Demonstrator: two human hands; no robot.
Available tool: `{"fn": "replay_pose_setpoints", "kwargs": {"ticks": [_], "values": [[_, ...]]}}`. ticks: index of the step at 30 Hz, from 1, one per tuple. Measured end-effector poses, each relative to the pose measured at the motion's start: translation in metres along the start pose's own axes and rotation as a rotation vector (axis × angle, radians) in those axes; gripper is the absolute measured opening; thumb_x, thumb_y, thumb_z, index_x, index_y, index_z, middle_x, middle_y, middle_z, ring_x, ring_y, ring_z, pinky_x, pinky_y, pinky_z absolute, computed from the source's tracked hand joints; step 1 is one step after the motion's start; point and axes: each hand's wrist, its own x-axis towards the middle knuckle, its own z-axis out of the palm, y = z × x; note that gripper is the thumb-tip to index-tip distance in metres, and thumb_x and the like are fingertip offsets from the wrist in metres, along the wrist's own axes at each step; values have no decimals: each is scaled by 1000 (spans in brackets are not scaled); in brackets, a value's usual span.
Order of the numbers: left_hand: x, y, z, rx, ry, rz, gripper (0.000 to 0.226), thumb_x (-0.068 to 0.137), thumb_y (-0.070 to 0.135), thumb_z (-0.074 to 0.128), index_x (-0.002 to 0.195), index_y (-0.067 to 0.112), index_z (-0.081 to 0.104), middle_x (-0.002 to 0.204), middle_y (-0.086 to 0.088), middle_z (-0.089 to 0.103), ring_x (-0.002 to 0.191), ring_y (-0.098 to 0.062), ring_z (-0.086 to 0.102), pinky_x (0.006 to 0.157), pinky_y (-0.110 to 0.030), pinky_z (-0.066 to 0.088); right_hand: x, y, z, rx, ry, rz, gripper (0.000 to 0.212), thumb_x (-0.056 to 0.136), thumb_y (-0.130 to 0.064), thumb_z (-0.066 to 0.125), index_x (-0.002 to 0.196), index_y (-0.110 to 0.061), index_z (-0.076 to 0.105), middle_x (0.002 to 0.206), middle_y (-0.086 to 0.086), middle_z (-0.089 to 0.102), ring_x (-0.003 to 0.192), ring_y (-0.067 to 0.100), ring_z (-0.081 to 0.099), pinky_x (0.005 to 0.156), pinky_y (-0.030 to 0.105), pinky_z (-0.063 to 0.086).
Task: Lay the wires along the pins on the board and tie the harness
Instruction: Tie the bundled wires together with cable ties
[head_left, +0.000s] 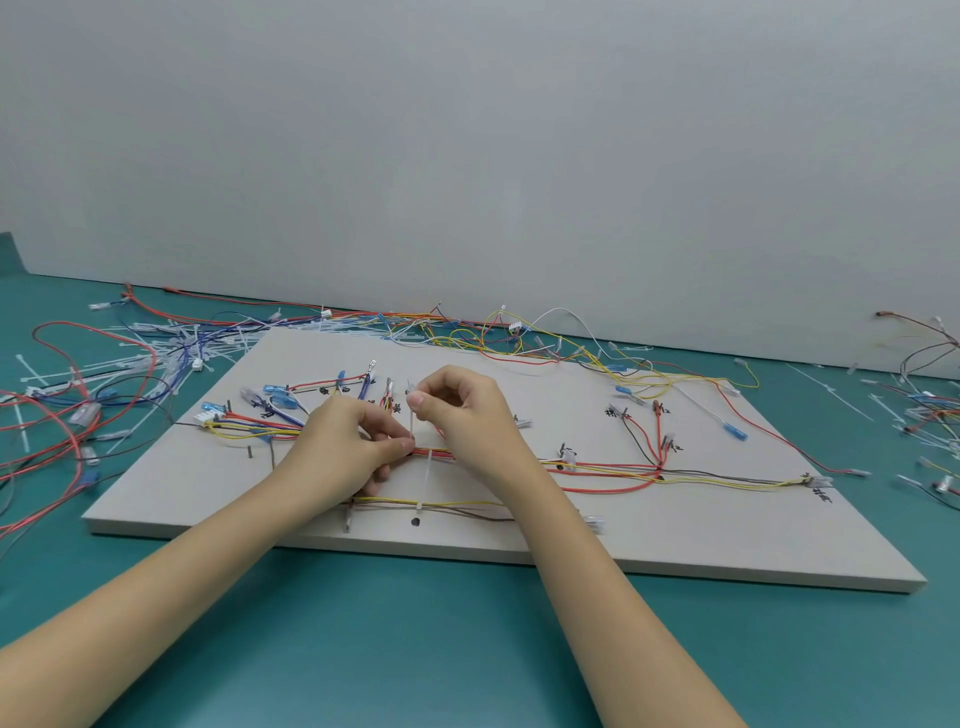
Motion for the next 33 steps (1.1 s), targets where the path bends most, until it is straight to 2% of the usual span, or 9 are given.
{"fn": "replay_pose_setpoints", "kwargs": {"ticks": [3,7,13,17,21,23,25,29,33], "values": [[-1,2,3,137,27,112,19,82,10,75,66,21,70,56,-3,61,43,-10,56,43,-18,42,0,-3,1,56,6,11,20,89,-1,62,73,-13,59,68,-1,56,61,5,48,59,15,39],[-2,4,5,388,82,226,14,82,18,74,73,25,67,78,0,55,73,-15,50,68,-26,35,0,-5,2,95,-15,54,25,89,0,62,69,-15,59,66,-1,55,59,4,48,56,10,39],[-3,7,6,501,64,267,11,85,20,71,77,24,63,80,5,49,78,-15,48,69,-27,34,0,-6,-4,89,-74,123,19,92,-10,61,74,-15,63,71,0,62,66,6,54,59,10,42],[-9,16,3,323,173,416,12,78,20,77,86,20,67,81,3,58,65,-8,54,65,-20,41,6,1,-4,200,92,221,36,101,-32,44,83,-8,64,73,5,64,67,15,56,57,19,43],[7,29,-18,149,439,552,3,87,14,65,88,16,68,81,5,62,68,-3,59,60,-6,41,7,21,-2,101,232,238,38,103,-31,40,80,-10,62,73,8,61,66,16,53,63,27,42],[32,22,-38,192,544,504,10,89,11,59,89,11,69,83,-3,66,68,-5,58,66,-13,44,6,27,-2,65,239,222,37,102,-29,41,77,-13,61,72,5,62,66,14,54,65,29,42],[62,1,-64,314,598,338,19,91,8,53,94,4,71,93,-14,70,81,-23,62,78,-30,46,6,29,-1,36,233,209,36,102,-28,42,75,-15,62,71,0,62,68,11,56,66,27,44],[103,-67,-111,594,406,-130,33,90,-4,46,117,-4,65,123,-26,61,116,-42,53,99,-44,42,7,32,-1,26,232,204,34,100,-22,42,74,-15,63,70,1,63,65,11,55,66,29,44],[110,-90,-122,684,279,-220,43,85,-10,48,123,0,63,129,-25,59,120,-41,51,99,-41,42,8,33,-2,16,235,205,30,97,-17,44,75,-14,64,70,1,63,65,12,54,66,31,45]]}}
